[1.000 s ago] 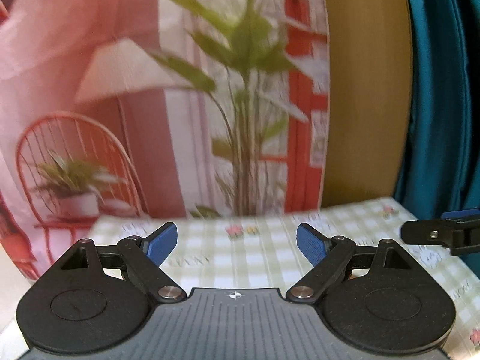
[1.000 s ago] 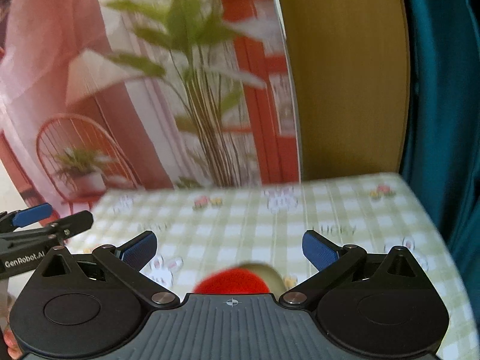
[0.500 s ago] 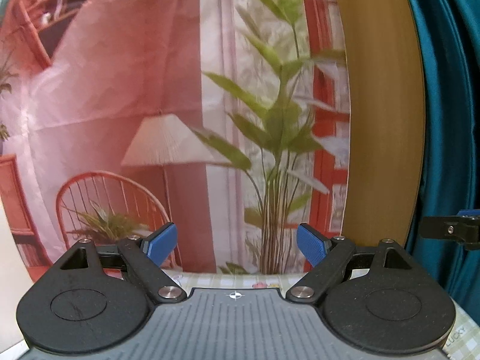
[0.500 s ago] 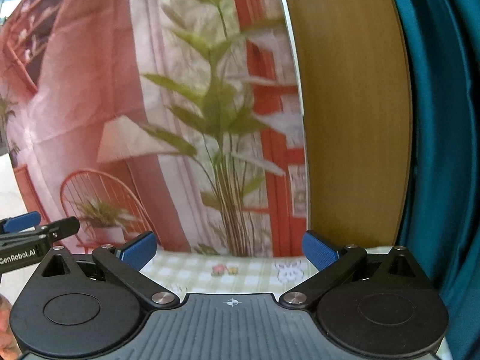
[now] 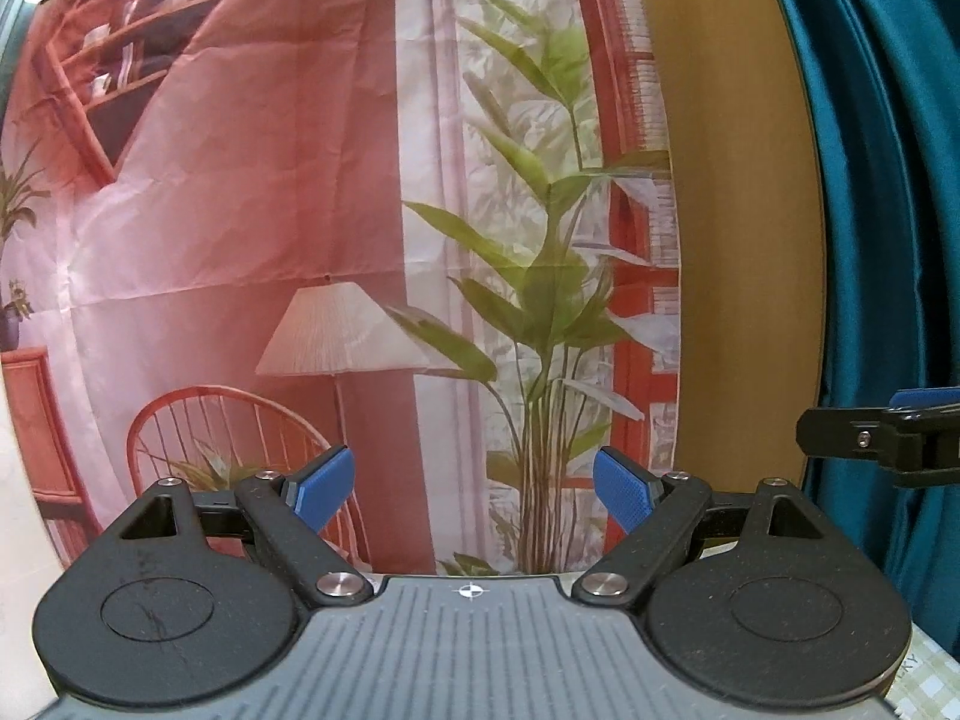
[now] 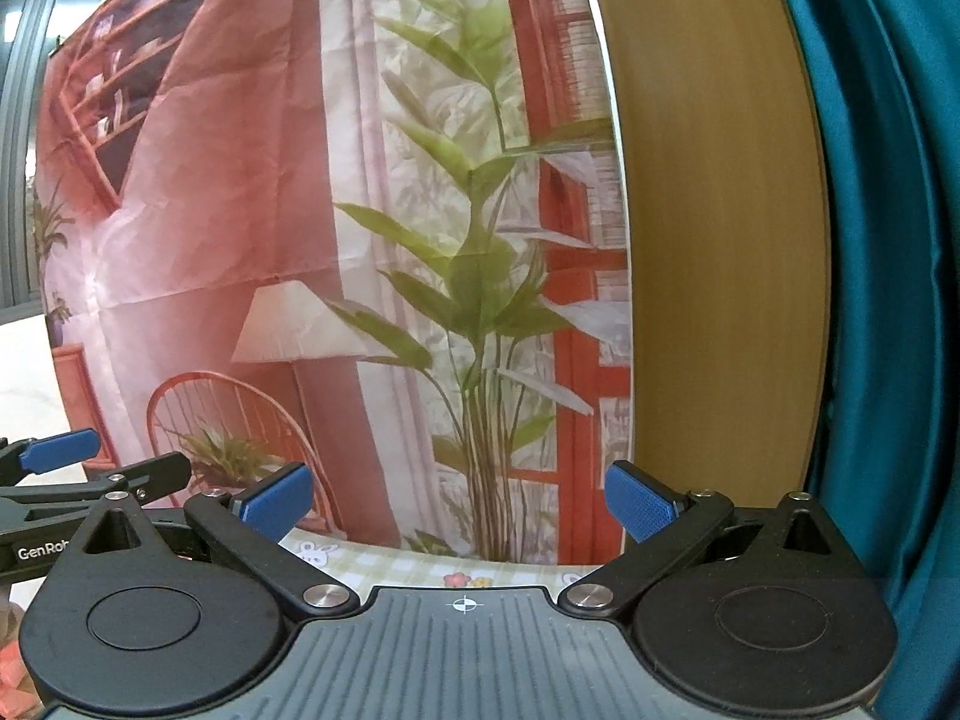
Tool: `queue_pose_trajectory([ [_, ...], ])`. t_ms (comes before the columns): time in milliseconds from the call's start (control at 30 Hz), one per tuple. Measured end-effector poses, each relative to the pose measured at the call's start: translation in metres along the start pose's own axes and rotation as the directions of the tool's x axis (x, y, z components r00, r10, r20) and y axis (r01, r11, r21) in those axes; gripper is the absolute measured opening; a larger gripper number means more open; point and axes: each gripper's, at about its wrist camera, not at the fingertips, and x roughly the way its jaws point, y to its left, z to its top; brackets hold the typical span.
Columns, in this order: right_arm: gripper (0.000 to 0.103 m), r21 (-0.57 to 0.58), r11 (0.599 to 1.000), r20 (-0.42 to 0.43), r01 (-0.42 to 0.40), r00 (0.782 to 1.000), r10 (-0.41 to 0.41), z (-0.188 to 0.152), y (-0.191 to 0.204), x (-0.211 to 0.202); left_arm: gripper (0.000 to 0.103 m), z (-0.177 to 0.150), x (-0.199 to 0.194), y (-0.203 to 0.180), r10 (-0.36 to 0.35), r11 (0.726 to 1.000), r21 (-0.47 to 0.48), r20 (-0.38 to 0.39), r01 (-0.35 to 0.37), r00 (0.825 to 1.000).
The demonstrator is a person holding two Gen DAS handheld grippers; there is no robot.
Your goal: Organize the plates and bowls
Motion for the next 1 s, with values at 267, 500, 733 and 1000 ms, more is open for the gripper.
queue_pose_trajectory([
  [267,0.103,-0.001,1.0,-0.016,0.008,1.0,-0.008,-0.0036,0.0,0.0021,0.089,-0.0008,-0.0003,0.0017,-0.026,0.999,-0.031,-0.018,0.026,0.999],
  [500,0.103,0.002,1.0,-0.026,0.021,0.999,-0.021,-0.0078,-0.004,0.0044,0.089,-0.0046,0.0022,0.0025,-0.024,0.999,-0.045,-0.036,0.022,0.999],
  [733,0.103,0.001,1.0,-0.029,0.026,0.999,-0.026,-0.0092,-0.0056,0.0035,0.089,-0.0073,0.0026,0.0039,-0.025,0.999,-0.048,-0.045,0.023,0.999],
  [1000,0.103,0.001,1.0,-0.029,0.024,0.999,-0.024,-0.0099,-0.0061,0.0028,0.089,-0.0076,0.0033,0.0074,-0.024,0.999,-0.049,-0.048,0.021,0.999],
])
